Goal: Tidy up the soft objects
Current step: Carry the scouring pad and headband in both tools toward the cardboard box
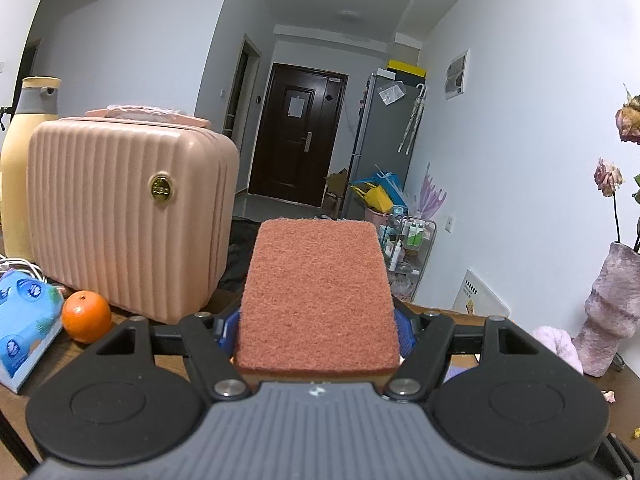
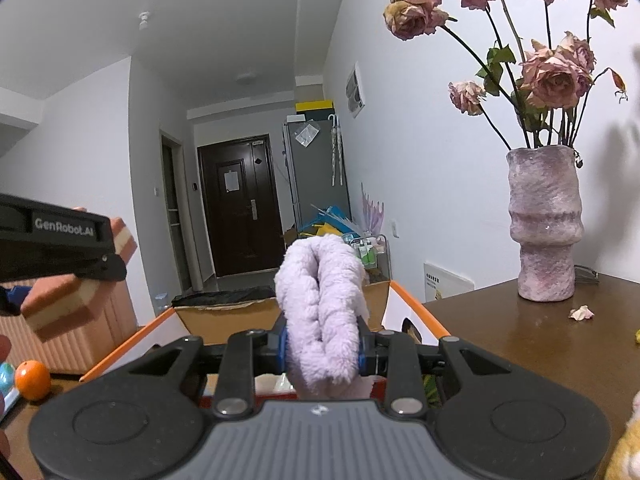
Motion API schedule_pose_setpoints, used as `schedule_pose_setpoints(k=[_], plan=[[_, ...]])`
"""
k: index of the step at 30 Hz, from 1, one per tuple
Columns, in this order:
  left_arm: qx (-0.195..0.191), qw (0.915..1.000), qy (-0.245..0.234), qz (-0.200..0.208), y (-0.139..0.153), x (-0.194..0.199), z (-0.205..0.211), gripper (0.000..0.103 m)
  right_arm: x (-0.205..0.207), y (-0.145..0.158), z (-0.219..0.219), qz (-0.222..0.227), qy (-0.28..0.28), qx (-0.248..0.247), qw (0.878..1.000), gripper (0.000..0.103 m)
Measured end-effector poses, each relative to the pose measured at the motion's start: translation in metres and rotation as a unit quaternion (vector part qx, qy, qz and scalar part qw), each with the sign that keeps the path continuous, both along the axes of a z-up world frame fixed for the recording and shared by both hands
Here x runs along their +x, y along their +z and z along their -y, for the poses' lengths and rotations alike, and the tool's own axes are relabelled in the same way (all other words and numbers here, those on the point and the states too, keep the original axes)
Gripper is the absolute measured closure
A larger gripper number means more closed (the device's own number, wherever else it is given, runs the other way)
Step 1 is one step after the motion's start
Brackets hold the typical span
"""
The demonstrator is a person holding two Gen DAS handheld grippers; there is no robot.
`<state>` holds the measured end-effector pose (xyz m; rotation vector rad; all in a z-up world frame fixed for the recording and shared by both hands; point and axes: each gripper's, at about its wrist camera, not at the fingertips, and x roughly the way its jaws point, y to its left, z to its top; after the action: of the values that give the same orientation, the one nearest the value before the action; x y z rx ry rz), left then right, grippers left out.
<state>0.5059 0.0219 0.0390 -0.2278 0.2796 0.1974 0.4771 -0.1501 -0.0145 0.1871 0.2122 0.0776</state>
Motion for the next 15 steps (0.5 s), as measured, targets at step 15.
schedule_pose_setpoints(k=[15], plan=[[0.054, 0.9984, 0.003, -0.014, -0.012, 0.037, 0.021, 0.032, 0.045, -0.001, 0.002, -0.001, -0.005, 0.006, 1.0, 0.075]])
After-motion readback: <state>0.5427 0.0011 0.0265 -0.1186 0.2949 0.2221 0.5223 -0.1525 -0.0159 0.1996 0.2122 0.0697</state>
